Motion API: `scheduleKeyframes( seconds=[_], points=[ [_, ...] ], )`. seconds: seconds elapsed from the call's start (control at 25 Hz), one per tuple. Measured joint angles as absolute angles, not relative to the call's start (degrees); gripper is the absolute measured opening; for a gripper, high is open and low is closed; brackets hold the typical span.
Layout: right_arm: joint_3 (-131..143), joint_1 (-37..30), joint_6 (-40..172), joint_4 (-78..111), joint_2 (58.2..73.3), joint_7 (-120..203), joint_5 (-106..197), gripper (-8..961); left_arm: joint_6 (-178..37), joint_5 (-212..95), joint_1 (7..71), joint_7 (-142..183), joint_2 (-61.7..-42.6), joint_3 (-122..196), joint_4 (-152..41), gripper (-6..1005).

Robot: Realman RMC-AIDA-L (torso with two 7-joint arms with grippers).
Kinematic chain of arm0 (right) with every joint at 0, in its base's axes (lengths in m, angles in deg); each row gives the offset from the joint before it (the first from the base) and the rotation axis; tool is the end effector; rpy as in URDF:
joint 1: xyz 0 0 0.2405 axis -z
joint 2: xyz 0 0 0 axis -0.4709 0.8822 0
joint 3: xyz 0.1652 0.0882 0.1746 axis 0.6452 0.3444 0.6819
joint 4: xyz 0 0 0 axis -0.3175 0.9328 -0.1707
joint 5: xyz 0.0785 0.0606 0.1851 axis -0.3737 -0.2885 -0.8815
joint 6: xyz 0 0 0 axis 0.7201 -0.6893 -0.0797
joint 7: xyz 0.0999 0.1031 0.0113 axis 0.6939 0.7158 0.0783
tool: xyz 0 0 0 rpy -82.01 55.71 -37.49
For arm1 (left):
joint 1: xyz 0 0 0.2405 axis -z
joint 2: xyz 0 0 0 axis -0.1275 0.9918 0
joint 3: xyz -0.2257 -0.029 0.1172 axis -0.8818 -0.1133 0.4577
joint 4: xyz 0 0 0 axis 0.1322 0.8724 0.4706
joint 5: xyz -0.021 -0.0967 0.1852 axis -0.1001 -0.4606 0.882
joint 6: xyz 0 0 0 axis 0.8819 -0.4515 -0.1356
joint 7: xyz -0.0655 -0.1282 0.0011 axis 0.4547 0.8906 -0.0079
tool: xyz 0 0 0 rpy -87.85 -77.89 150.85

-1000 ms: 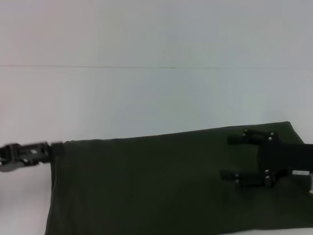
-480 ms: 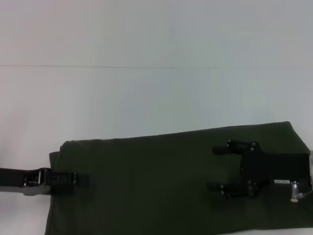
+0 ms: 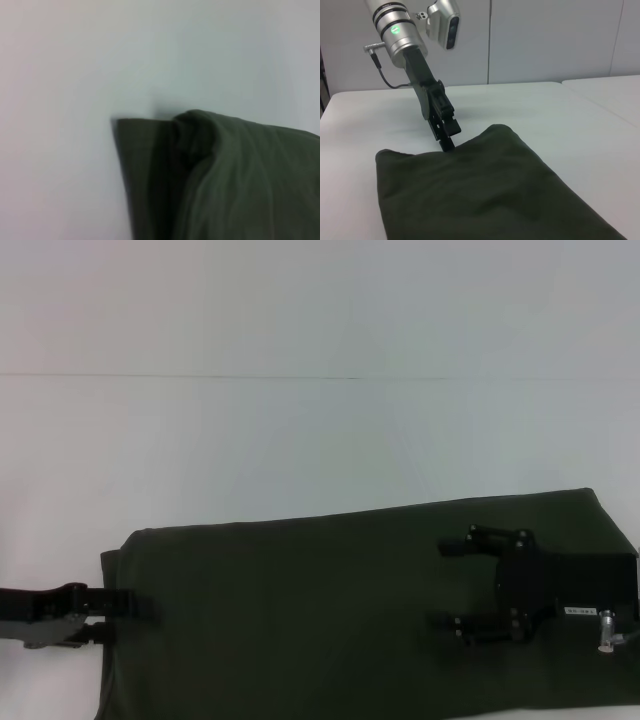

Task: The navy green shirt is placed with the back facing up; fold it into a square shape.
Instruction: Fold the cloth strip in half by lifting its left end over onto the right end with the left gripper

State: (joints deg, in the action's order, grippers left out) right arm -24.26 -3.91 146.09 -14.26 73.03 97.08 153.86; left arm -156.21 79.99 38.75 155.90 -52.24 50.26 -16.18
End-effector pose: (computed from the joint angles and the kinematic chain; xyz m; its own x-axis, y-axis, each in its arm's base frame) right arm 0.2690 0.3200 -0.0252 0.9280 -0.0766 -0.3647 -0.1636 -0.9631 -0.2139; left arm -0.3412 0.3020 0.0453 -0.0100 0.9599 0.2802 0.9995 0.0016 0.0304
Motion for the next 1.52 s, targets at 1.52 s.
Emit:
scheduleKeyframes(
  seconds=[1.52],
  points=[
    [-24.30, -3.46, 146.02, -14.35, 72.96, 97.06, 154.13, 918, -155.27, 83.96, 38.80, 160.42, -51.25, 49.73, -16.56, 853]
  ],
)
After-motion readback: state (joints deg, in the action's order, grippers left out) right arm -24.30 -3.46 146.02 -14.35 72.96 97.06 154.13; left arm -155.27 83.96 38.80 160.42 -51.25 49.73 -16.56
